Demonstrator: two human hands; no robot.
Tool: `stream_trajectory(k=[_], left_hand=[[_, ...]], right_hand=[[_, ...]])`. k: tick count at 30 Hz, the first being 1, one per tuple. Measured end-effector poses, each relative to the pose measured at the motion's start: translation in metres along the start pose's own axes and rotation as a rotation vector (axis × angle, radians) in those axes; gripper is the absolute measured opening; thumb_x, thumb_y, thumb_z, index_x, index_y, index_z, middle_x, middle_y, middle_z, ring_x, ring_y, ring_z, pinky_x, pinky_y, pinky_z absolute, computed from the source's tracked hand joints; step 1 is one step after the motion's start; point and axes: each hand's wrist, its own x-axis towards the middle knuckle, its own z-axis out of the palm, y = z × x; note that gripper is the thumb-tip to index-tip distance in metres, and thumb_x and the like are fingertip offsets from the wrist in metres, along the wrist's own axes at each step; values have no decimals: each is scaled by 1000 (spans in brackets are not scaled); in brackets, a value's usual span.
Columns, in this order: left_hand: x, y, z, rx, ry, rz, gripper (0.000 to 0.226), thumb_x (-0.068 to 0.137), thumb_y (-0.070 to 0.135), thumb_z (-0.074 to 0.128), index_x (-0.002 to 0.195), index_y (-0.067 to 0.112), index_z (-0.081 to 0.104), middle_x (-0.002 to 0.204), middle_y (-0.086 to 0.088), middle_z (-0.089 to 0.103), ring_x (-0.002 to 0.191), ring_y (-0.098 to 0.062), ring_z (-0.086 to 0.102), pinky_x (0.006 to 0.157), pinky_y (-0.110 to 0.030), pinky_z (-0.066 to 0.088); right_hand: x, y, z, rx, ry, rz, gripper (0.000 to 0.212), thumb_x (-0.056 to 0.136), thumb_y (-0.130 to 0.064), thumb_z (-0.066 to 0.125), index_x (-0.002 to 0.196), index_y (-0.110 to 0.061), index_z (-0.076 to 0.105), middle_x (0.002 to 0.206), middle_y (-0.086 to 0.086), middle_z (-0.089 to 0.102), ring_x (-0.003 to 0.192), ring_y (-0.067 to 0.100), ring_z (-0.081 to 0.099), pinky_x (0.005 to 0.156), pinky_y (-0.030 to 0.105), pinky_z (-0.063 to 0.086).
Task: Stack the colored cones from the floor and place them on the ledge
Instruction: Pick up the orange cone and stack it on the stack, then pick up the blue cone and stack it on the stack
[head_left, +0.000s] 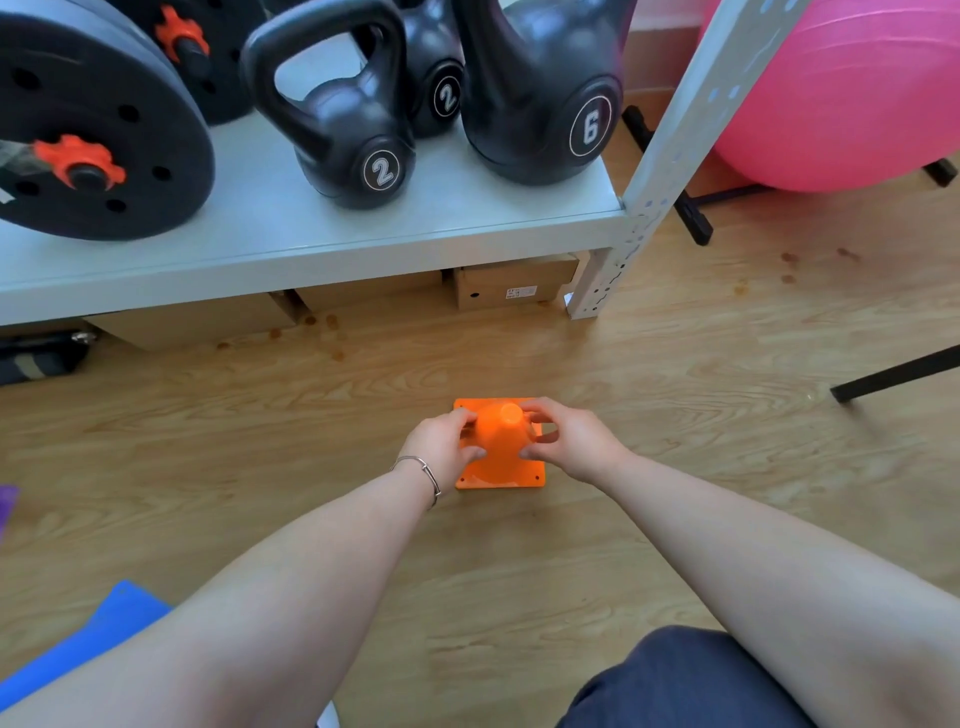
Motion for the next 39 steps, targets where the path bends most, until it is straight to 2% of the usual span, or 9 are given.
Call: stream_trajectory(k=[3, 7, 10, 12, 14, 19, 23, 29, 39], left_hand=[[-2, 2, 1, 38, -11, -5, 51, 84, 29, 71, 131, 20, 52, 125, -4, 67, 117, -23, 62, 97, -37, 50], [-11, 4, 3, 142, -58, -14, 62, 90, 36, 61, 145, 21, 35, 139, -7, 54, 125, -29, 53, 100, -38, 45], [-20, 7, 1, 274, -1, -17, 62, 93, 43, 52, 147, 22, 29, 142, -7, 49, 127, -31, 48, 99, -42, 45], [-26, 11, -4, 406, 43, 4, 62, 93, 49, 46, 147, 24, 27, 141, -5, 49, 126, -30, 46, 97, -43, 45], [-34, 16, -13, 517, 85, 34, 63, 93, 54, 43, 147, 25, 27, 144, -1, 47, 129, -28, 44, 98, -42, 42], [-59, 31, -47, 610, 289, -20, 65, 90, 60, 39, 144, 24, 29, 147, -1, 43, 137, -26, 36, 107, -43, 34], [-80, 40, -81, 659, 385, -62, 69, 90, 61, 39, 146, 22, 28, 149, -4, 40, 140, -27, 33, 112, -46, 30], [-122, 41, -144, 575, 498, -192, 66, 90, 56, 42, 143, 19, 32, 141, -4, 46, 132, -27, 40, 104, -42, 37], [-200, 24, -249, 666, 609, -252, 67, 91, 55, 41, 147, 19, 28, 148, -5, 42, 137, -27, 38, 109, -45, 36]], right_hand=[[0, -1, -1, -69, -3, -3, 71, 72, -29, 84, 135, -30, 52, 127, 1, 64, 106, 19, 66, 94, 34, 53], [1, -4, -1, -341, -14, -29, 75, 75, -35, 81, 140, -28, 45, 122, 11, 63, 108, 29, 62, 90, 38, 52], [-4, -5, -5, -551, 26, -60, 66, 81, -35, 73, 138, -26, 41, 119, 10, 58, 106, 35, 61, 83, 42, 53], [-8, -7, -13, -673, 88, -114, 56, 85, -32, 67, 135, -25, 42, 117, 8, 57, 100, 36, 62, 76, 40, 50], [-13, -13, -26, -747, 137, -171, 53, 88, -31, 63, 136, -22, 42, 121, 7, 56, 104, 34, 59, 78, 38, 46], [-20, -52, -53, -752, 334, -243, 55, 89, -39, 62, 136, -16, 45, 128, 9, 55, 116, 31, 53, 91, 41, 44], [-20, -98, -65, -770, 351, -359, 60, 86, -35, 68, 138, -16, 45, 135, 9, 52, 126, 31, 48, 98, 42, 41], [-33, -167, -64, -769, 366, -487, 62, 82, -33, 71, 136, -14, 47, 130, 9, 54, 121, 30, 50, 96, 42, 41], [-57, -291, -60, -777, 424, -604, 50, 85, -37, 66, 126, -14, 48, 124, 7, 54, 119, 30, 50, 95, 41, 41]])
